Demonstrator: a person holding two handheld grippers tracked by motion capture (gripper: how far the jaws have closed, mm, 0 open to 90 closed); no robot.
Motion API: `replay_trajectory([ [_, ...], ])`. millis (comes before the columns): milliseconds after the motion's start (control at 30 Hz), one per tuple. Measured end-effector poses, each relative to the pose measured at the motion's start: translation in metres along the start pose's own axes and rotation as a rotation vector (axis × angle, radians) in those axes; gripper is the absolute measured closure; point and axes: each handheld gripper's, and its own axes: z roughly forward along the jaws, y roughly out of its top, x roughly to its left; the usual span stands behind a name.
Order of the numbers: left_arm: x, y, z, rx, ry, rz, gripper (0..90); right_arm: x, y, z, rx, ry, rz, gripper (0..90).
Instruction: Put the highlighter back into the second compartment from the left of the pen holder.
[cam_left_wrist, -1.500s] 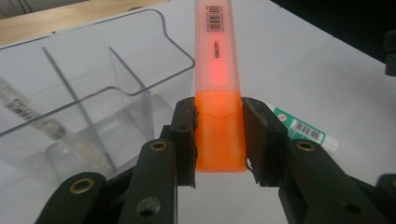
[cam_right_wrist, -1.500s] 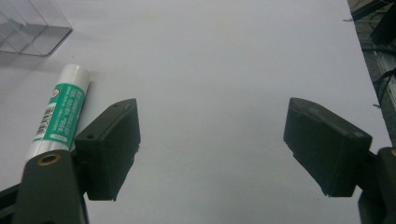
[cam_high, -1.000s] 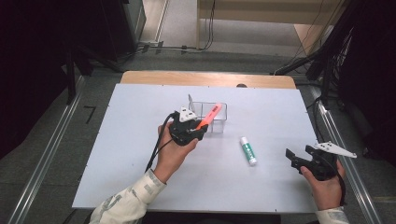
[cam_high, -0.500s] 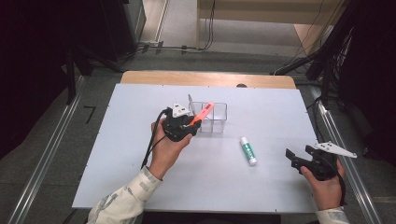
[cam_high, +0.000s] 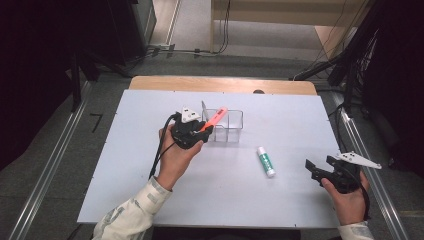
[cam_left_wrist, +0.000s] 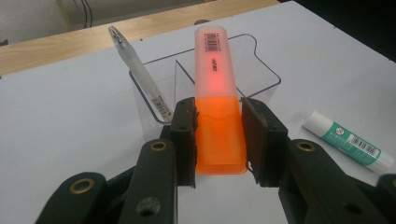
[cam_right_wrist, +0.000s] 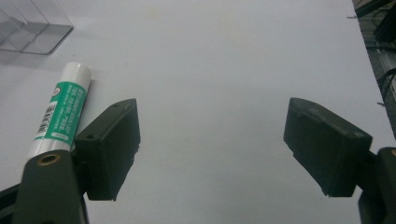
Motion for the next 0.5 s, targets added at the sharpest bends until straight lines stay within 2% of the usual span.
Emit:
replay_trajectory([
  [500,0.0008,-0.0037,0.006,0.006,0.003,-0.001,67.5,0.0,-0.0001,-0.0001,0.002,-0.002,0.003,17.5],
])
